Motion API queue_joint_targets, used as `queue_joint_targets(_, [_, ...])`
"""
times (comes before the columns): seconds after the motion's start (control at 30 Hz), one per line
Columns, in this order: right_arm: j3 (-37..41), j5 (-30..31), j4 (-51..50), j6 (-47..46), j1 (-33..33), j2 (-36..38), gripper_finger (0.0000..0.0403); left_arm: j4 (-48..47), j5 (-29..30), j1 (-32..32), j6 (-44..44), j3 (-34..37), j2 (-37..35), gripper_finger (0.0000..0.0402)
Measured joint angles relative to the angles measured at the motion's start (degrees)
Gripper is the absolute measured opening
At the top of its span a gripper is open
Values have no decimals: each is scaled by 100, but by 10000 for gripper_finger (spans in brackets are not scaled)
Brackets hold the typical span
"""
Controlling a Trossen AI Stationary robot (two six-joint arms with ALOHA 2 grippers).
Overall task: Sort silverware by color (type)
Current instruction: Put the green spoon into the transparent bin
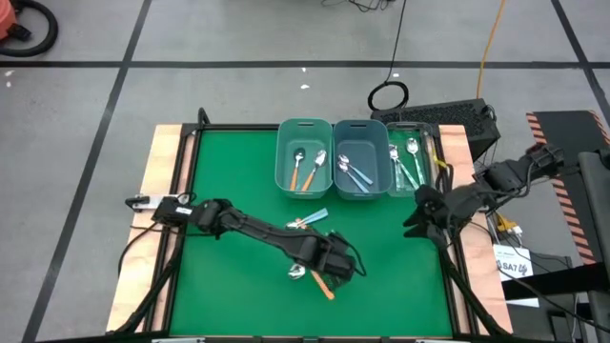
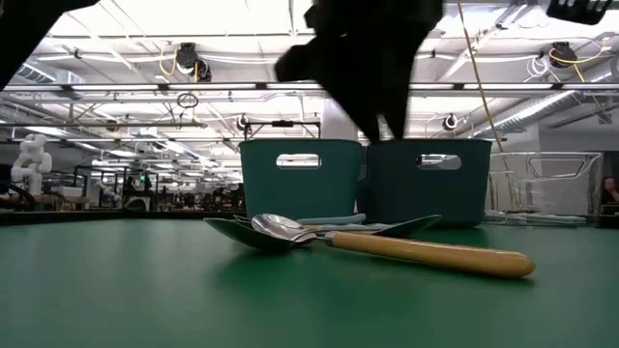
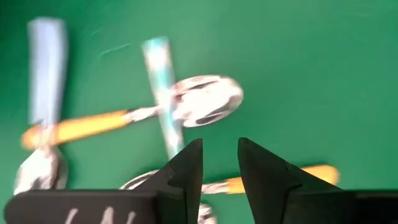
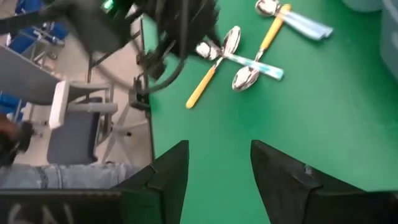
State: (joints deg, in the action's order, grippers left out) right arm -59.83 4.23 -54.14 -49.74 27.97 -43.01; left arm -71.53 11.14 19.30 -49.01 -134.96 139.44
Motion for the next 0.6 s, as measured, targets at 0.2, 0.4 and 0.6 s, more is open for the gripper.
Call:
queue_joint_targets(0.2, [0,122,-216,-270,467,74,168,-669,-661,-137,-174,-2,0,108])
queue_joint_targets(0.4, [0,498,-191,-308,741,75,168,-621,-1005,-583,-591,-2,0,141])
queue_joint_targets(0.6, [0,497,-193,-294,785,75,168,-582,-1607,-748,-614,-5,90,188])
